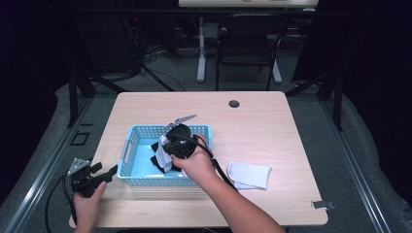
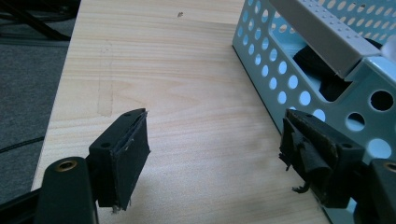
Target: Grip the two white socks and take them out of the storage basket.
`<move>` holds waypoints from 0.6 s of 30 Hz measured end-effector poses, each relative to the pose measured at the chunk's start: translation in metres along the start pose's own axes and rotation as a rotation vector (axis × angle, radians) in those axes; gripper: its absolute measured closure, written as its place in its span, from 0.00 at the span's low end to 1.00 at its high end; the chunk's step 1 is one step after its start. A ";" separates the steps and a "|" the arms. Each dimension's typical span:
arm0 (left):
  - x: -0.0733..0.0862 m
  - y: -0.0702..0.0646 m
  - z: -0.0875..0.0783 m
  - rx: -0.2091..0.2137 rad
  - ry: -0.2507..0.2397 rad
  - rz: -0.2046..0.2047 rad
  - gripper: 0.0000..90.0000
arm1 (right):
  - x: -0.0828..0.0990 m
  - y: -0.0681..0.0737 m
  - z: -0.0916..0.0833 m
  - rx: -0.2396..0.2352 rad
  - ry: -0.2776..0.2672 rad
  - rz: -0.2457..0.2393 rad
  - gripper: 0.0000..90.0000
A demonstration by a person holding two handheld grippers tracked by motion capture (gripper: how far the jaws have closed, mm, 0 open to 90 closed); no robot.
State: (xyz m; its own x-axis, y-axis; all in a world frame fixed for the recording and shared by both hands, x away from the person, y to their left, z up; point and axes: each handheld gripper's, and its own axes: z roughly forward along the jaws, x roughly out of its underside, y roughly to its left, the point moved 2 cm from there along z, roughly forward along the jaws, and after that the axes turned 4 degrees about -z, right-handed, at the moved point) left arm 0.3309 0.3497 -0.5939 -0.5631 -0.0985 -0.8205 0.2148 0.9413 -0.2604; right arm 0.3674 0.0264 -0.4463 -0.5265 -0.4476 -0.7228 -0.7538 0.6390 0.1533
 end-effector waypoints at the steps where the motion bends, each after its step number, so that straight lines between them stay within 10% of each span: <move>1: 0.000 0.000 0.000 0.000 0.000 0.000 0.26 | -0.001 0.000 -0.005 0.000 -0.012 -0.006 0.99; 18: 0.000 0.000 0.000 -0.002 0.000 0.001 0.26 | 0.004 -0.005 -0.074 -0.024 -0.079 0.016 0.99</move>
State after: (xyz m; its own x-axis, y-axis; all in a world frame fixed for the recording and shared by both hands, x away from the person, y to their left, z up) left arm 0.3307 0.3496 -0.5939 -0.5632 -0.0977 -0.8205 0.2138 0.9419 -0.2589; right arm 0.3400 -0.0253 -0.4003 -0.5067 -0.3856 -0.7711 -0.7550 0.6303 0.1809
